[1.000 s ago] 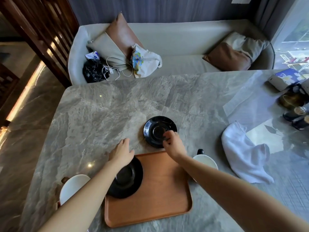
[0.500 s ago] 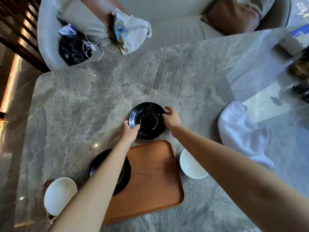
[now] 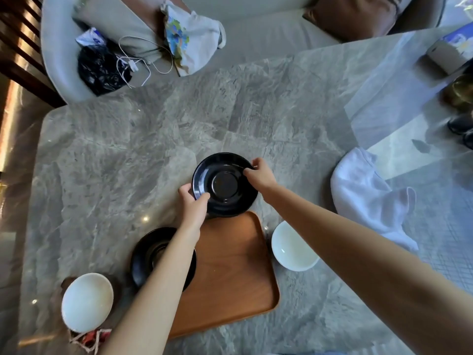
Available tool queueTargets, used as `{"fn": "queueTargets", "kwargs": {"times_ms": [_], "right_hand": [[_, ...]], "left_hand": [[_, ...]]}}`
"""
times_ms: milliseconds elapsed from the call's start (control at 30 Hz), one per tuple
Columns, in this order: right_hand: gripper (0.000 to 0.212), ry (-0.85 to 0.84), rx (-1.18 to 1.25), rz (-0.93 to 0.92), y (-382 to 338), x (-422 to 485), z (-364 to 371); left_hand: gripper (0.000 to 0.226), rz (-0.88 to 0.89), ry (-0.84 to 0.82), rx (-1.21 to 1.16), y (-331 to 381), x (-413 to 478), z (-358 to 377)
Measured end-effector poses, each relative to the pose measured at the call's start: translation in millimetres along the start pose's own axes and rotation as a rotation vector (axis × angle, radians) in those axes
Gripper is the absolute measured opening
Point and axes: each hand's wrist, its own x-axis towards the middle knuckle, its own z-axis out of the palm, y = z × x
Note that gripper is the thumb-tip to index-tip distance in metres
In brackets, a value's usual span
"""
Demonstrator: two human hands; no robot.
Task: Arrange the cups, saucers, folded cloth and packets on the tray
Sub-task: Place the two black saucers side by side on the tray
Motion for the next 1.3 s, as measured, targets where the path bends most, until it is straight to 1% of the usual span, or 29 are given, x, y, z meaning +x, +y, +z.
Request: {"fn": "queueTargets", "kwargs": {"times_ms": [100,200,300,400,567,733,900,1000,1100,1167,1300], "right_hand": [[0.024,-0.027,-0.093,-0.063,0.9,-4.4,-4.8],[0.025,-0.108,-0.32,-0.143,5.3,-13.7,-8.3],[0.021,-0.189,-0.563,-0.197,13.7,-26.1,-9.8],[0.022,-0.233,-0.761,-0.248,22.7,-38.0,-10.1],[0.021,-0.268,-0.95,-0.302,30.8,-54.0,-7.4],[0.015,-0.204,-1.019,-0.355,33.0,-61.5,-3.8],[0.015,-0.159,-0.992,-0.394,37.2,-66.4,0.5],[0.017,-0.16,-0.996,-0.389,40.6,-65.8,0.7],[0.021,-0.167,-1.003,-0.385,43.6,-63.0,-0.7],[0.022,-0.171,-1.003,-0.396,45.3,-61.5,-1.2],[0.022,-0.158,-0.997,-0.409,48.5,-60.9,-1.2]], "left_hand": [[0.04,0.085,0.0,-0.039,-12.0,-17.3,-4.4],[0.044,0.106,0.001,-0.007,-34.7,-38.3,-7.3],[0.049,0.022,-0.014,0.015,-61.3,-58.2,-9.3],[0.052,-0.086,-0.057,-0.049,-80.9,-75.4,-11.8],[0.046,-0.171,-0.074,-0.116,-97.5,-95.9,-13.7],[0.045,-0.174,-0.124,-0.133,-97.0,-104.1,-14.8],[0.047,-0.108,-0.137,-0.082,-95.8,-111.3,-14.2],[0.067,-0.162,-0.145,-0.064,-95.5,-115.1,-15.5],[0.078,-0.159,-0.166,-0.048,-94.7,-118.3,-15.0],[0.081,-0.135,-0.173,-0.029,-92.7,-121.3,-13.4],[0.079,-0.104,-0.17,-0.007,-88.5,-122.7,-11.9]]}}
